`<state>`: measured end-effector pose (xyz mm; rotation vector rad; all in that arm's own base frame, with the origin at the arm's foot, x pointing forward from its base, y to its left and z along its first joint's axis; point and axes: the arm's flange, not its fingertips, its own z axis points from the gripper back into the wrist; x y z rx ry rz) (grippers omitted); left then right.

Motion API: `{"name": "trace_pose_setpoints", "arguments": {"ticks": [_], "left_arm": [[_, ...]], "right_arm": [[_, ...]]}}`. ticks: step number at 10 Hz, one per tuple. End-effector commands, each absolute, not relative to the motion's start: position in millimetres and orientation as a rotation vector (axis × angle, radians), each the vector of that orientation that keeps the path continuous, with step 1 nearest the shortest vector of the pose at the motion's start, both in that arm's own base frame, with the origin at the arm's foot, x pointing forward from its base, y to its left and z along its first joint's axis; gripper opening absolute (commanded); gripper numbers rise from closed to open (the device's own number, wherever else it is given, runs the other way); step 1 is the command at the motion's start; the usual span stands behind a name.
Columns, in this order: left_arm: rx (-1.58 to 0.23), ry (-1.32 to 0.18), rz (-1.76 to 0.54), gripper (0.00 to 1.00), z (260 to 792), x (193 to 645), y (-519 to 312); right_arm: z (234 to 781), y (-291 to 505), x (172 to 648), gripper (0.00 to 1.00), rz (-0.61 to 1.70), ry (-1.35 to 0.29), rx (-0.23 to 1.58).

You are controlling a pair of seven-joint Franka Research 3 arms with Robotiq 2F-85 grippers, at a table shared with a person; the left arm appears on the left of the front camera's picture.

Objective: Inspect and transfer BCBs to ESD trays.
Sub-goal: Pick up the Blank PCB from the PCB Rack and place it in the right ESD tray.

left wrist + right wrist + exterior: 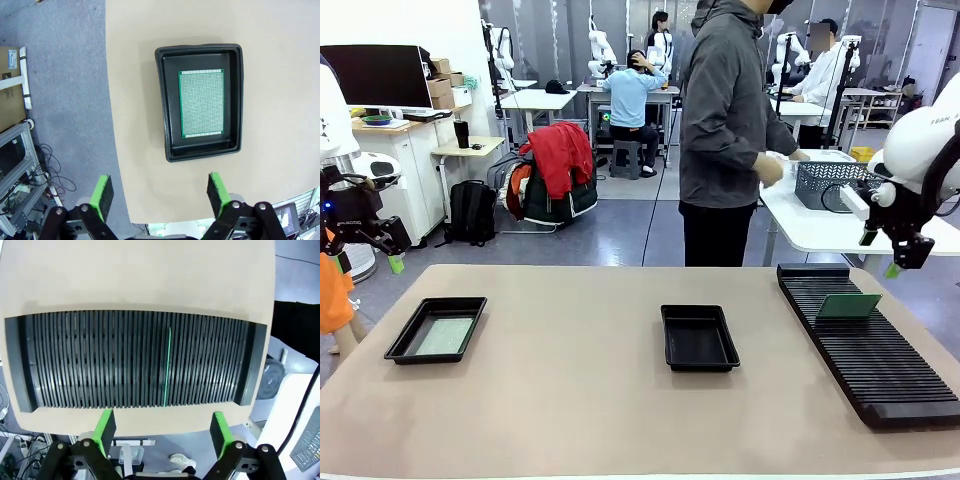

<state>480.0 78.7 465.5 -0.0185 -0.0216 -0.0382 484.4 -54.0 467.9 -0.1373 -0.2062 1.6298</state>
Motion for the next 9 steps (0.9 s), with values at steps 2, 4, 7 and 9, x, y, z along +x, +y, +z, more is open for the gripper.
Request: {"name": "trace_pose_setpoints", "arguments": {"ticks": [2, 4, 7, 9], "left_arm": [[-0.016, -0.027, -0.037, 1.0, 464.7, 479.4, 78.9], [-0.016, -0.027, -0.037, 1.0, 464.7, 479.4, 78.9], [-0.016, -0.027, -0.037, 1.0, 464.7, 479.4, 78.9], [-0.016, -0.027, -0.037, 1.0, 464.7, 479.4, 78.9]], "right_arm": [[435.2, -56.0, 498.8, 1.0, 1.645, -0.221, -0.136], [408.7, -57.1, 508.9, 1.0, 1.639, -0.213, -0.101], [384.8, -52.1, 520.2, 1.0, 1.634, -0.198, -0.071], [369.2, -52.3, 528.7, 1.0, 1.621, -0.181, -0.06]]}}
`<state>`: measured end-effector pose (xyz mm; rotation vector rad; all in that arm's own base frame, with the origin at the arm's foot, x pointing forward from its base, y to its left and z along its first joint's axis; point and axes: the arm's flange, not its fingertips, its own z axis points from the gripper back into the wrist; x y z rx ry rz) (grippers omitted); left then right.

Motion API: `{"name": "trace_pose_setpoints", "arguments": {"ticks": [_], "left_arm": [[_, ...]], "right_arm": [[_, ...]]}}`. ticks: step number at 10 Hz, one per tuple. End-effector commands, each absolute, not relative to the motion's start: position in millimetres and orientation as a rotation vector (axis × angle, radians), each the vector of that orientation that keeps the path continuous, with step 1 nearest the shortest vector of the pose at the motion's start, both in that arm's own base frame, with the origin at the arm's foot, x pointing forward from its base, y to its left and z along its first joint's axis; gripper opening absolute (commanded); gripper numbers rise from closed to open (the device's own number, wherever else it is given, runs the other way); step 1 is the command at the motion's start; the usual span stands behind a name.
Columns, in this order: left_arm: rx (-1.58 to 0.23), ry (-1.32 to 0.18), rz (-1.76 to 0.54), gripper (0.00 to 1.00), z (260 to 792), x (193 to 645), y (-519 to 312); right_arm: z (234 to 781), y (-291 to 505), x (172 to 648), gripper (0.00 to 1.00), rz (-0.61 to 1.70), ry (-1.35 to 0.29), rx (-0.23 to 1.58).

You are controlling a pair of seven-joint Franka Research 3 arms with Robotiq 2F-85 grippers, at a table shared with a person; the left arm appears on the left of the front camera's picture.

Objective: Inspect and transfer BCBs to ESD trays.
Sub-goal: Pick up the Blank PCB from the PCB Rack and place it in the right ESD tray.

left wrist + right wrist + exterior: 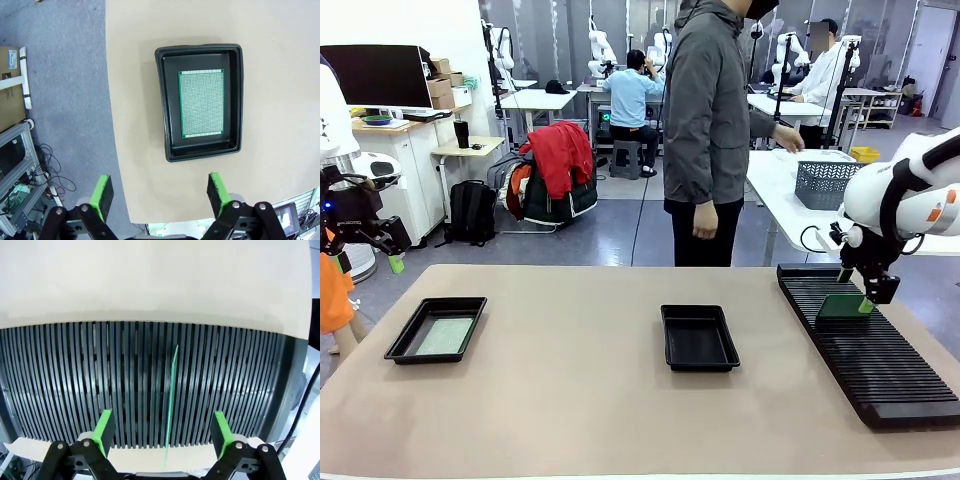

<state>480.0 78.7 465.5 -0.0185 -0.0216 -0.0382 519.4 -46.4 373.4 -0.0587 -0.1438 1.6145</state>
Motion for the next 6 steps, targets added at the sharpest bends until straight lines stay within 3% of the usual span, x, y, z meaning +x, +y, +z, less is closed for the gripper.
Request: {"name": "trace_pose_setpoints", "arguments": {"ticks": [1, 6], "left_arm": [[-0.016, -0.027, -0.037, 1.0, 464.7, 479.4, 78.9], [-0.016, -0.027, -0.037, 1.0, 464.7, 479.4, 78.9]], "right_arm": [[363.2, -53.3, 531.9, 1.0, 1.603, -0.157, -0.077], [348.5, -59.8, 537.9, 1.0, 1.597, -0.19, -0.067]]}}
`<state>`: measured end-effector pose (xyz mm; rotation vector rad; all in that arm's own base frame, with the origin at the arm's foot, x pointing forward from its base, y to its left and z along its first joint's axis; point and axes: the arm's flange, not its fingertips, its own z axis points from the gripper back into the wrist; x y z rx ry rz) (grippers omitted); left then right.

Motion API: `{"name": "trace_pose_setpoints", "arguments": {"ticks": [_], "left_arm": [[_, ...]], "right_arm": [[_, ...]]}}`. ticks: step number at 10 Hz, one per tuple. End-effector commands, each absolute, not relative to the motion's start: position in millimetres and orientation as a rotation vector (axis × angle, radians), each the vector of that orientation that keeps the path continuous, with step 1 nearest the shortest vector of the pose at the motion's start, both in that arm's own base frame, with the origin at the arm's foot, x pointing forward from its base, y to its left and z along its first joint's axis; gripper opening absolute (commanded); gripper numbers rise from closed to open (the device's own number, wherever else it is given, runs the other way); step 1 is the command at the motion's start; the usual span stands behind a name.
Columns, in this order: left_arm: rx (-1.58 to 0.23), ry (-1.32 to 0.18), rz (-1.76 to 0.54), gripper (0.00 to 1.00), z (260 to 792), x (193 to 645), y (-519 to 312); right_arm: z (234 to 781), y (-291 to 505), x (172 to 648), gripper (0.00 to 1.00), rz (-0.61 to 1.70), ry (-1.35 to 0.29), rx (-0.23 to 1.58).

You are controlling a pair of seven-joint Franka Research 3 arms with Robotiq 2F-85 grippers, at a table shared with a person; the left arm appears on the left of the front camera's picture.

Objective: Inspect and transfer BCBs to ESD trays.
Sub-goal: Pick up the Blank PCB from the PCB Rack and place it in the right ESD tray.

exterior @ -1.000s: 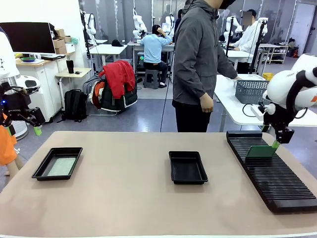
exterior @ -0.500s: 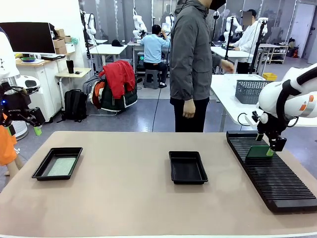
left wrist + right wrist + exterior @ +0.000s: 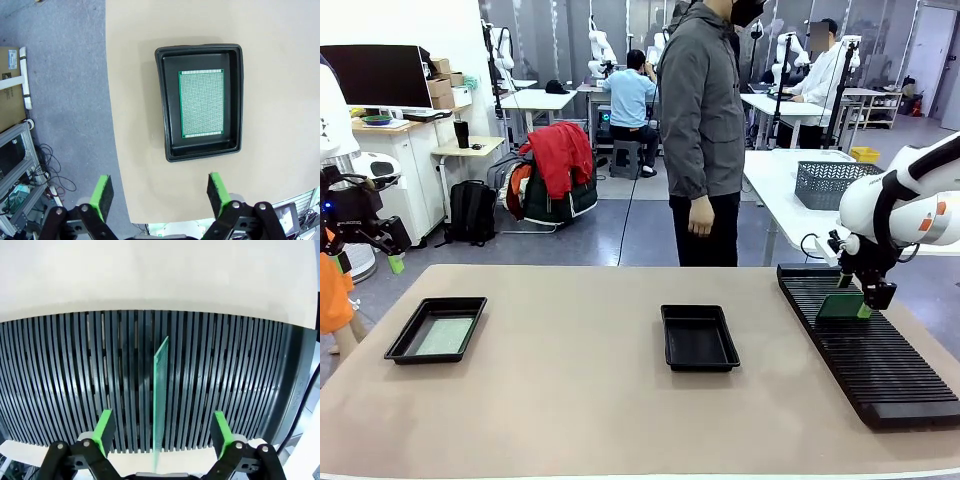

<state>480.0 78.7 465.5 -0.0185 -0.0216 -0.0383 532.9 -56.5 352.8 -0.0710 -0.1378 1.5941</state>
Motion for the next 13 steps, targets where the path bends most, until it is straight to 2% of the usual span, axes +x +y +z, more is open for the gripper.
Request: {"name": "trace_pose_setpoints", "arguments": {"ticks": [1, 2, 5, 13], "left_arm": [[-0.016, -0.027, -0.037, 1.0, 464.7, 479.4, 78.9], [-0.016, -0.027, -0.037, 1.0, 464.7, 479.4, 78.9], [-0.016, -0.027, -0.037, 1.0, 464.7, 479.4, 78.9], [-0.016, -0.027, -0.037, 1.0, 464.7, 479.4, 78.9]], "right_arm": [[347.1, -60.3, 538.4, 1.0, 1.584, -0.184, -0.071], [352.8, -56.5, 532.9, 1.0, 1.594, -0.138, -0.071], [351.2, -56.1, 533.3, 1.0, 1.594, -0.137, -0.07], [355.9, -56.1, 537.0, 0.68, 1.573, -0.15, -0.073]]}}
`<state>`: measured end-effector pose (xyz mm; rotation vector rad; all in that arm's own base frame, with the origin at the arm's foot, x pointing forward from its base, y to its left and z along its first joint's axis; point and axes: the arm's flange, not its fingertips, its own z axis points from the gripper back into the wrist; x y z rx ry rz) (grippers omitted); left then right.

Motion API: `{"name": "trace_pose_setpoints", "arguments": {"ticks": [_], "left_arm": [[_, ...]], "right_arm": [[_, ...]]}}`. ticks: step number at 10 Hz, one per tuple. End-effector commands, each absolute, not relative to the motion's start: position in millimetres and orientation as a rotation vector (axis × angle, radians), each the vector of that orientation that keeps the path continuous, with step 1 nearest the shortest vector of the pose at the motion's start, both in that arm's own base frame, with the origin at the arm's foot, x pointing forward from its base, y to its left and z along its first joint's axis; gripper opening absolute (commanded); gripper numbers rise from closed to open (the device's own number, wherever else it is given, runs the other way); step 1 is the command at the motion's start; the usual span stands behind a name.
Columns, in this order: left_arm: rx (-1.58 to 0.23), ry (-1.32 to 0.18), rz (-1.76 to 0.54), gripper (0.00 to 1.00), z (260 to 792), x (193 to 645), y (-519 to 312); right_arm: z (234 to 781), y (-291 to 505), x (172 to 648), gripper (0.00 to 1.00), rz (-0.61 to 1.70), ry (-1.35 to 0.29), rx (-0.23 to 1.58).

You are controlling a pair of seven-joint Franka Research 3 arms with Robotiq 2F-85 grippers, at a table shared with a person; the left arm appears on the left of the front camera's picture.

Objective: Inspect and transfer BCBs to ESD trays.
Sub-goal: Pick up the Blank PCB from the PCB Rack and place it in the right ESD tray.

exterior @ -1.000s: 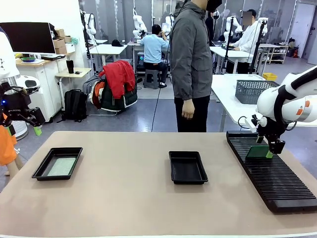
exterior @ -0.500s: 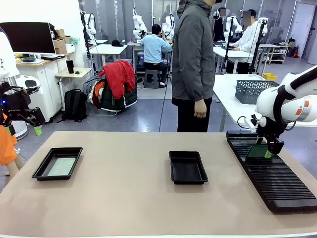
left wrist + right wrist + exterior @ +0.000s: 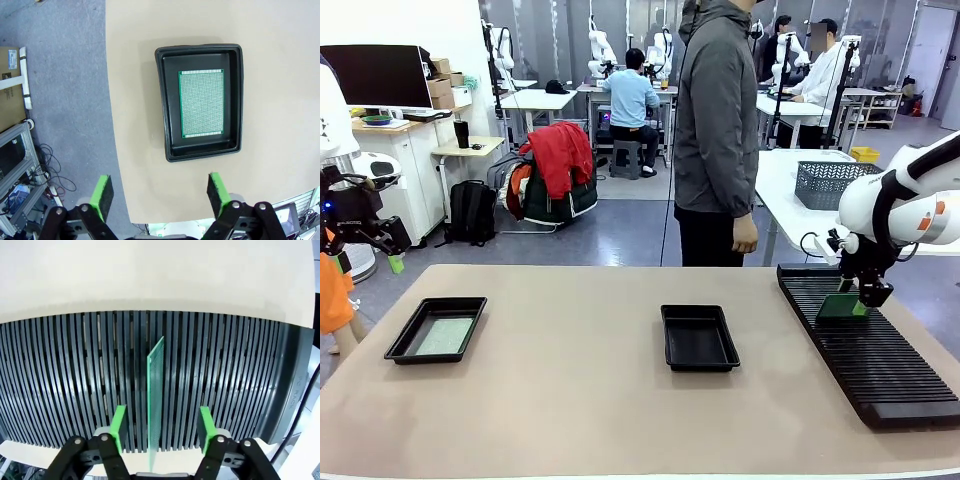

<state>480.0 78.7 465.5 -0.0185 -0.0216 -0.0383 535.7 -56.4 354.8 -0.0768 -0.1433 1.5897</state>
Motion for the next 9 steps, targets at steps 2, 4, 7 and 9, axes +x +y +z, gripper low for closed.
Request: {"name": "trace_pose_setpoints", "arguments": {"ticks": [2, 4, 7, 9], "left_arm": [[-0.016, -0.027, -0.037, 1.0, 464.7, 479.4, 78.9], [-0.016, -0.027, -0.037, 1.0, 464.7, 479.4, 78.9], [-0.016, -0.027, -0.037, 1.0, 464.7, 479.4, 78.9], [-0.016, -0.027, -0.037, 1.0, 464.7, 479.4, 78.9]], "right_arm": [[356.8, -56.1, 537.5, 0.6, 1.571, -0.153, -0.073], [355.1, -56.0, 538.7, 0.52, 1.574, -0.156, -0.062], [356.7, -56.6, 538.5, 0.39, 1.572, -0.162, -0.059], [355.7, -56.0, 540.1, 0.31, 1.573, -0.15, -0.056]]}}
